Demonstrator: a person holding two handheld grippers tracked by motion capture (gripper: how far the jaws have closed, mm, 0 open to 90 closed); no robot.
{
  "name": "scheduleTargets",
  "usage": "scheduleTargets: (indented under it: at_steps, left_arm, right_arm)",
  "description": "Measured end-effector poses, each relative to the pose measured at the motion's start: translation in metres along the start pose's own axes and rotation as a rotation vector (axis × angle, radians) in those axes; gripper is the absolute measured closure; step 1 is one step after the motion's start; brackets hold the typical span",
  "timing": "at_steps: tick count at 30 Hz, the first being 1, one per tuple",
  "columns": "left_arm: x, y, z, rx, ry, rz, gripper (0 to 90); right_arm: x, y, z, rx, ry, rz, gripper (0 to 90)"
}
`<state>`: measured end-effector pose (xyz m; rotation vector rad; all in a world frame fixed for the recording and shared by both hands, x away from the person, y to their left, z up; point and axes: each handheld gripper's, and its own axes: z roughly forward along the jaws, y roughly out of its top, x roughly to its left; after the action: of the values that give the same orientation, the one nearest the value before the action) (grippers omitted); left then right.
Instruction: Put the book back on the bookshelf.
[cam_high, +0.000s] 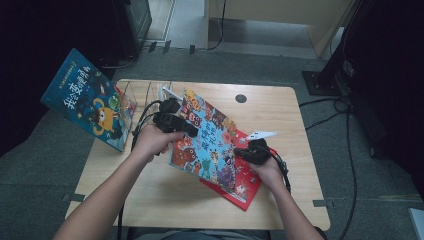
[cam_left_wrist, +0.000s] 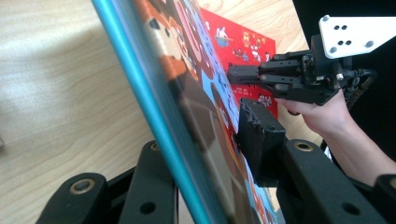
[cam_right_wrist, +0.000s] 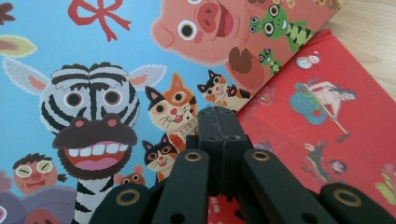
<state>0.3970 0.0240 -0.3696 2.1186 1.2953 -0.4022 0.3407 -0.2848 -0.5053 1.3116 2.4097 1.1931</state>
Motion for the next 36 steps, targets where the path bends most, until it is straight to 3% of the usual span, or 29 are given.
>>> scheduleTargets:
  at_steps: [3, 5, 7, 11, 16, 19, 24, 31, 36]
  left_arm:
    - [0.001, 0.005, -0.002, 0.021, -0.005, -0.019, 70.7]
    - [0.007, 0.008, -0.004, 0.035, -0.043, -0.068, 74.1]
    - [0.009, 0.01, -0.005, 0.044, -0.055, -0.078, 76.1]
    - [0.009, 0.014, -0.01, 0.062, -0.058, -0.063, 77.4]
    - [0.008, 0.018, -0.019, 0.089, -0.059, -0.052, 80.4]
    - [0.004, 0.017, -0.023, 0.104, -0.032, -0.046, 80.5]
    - [-0.005, 0.016, -0.039, 0.104, -0.005, 0.008, 80.2]
    - [-0.011, 0.005, -0.065, 0.1, 0.06, 0.048, 81.5]
    - [-0.008, -0.009, -0.083, 0.099, 0.088, 0.037, 81.4]
  right_arm:
    - [0.004, 0.001, 0.003, 0.001, 0.011, -0.013, 90.0]
    - [0.005, 0.002, 0.004, 0.006, 0.024, -0.015, 90.0]
    - [0.004, 0.002, 0.005, 0.01, 0.039, -0.02, 86.5]
    - [0.0, 0.003, 0.002, 0.007, 0.038, -0.021, 84.8]
    - [-0.009, 0.005, -0.008, -0.035, 0.019, 0.002, 82.2]
    - [-0.013, 0.005, -0.009, -0.048, 0.021, 0.015, 74.9]
    - [-0.014, 0.006, -0.005, -0.047, 0.009, 0.005, 66.3]
    - [-0.011, 0.009, 0.0, -0.037, 0.001, -0.028, 64.3]
    - [-0.012, 0.012, 0.002, -0.045, 0.001, -0.027, 62.9]
